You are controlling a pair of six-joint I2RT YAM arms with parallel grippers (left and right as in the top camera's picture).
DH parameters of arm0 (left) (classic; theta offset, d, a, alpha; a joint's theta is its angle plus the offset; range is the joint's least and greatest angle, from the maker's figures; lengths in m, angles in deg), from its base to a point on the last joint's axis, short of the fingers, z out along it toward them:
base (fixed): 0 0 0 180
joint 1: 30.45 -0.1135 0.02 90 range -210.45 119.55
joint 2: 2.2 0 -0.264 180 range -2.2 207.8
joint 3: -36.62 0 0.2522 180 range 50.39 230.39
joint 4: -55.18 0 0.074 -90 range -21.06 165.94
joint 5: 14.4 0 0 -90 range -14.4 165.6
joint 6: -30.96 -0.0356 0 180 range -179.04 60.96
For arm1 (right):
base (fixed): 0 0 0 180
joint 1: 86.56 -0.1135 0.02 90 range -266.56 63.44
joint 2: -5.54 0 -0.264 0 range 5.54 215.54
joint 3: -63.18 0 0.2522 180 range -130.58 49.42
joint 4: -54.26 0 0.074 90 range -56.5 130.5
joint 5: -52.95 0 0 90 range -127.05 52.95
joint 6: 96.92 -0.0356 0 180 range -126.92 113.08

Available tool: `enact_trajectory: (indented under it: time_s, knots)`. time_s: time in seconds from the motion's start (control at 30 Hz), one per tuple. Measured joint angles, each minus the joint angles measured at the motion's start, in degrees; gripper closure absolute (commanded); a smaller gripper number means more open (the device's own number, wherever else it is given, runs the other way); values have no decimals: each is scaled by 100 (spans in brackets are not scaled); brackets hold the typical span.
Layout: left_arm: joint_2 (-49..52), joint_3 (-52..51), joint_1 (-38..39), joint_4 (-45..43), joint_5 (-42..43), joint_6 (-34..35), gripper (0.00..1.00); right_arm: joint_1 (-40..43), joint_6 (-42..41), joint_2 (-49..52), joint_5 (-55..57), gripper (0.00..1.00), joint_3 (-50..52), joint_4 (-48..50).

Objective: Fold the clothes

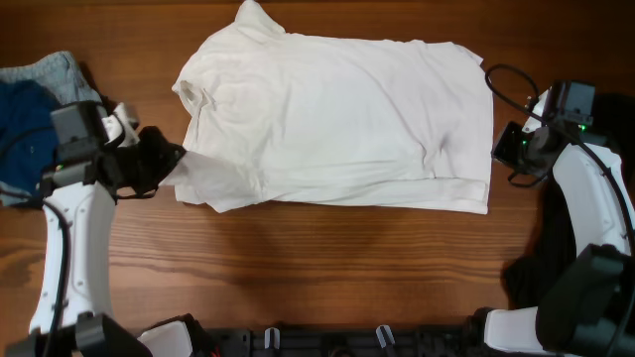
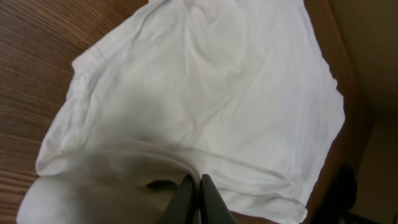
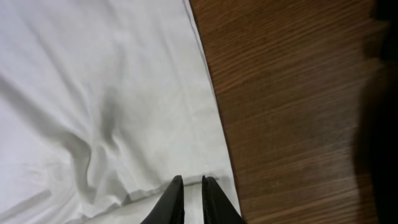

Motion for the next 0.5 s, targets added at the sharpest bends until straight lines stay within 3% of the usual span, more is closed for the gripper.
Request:
enact_trajectory:
  time_s: [0.27,0.33,0.5]
  knots:
    - [317,0,140,120,22,61,96,0,61,162,-448,64,20,-1296]
    - [317,0,140,142,22,66,96,-15,68,162,-535,55,20,-1438]
    - [317,0,140,323,17,83,96,-138,-297,162,-627,55,31,-1593]
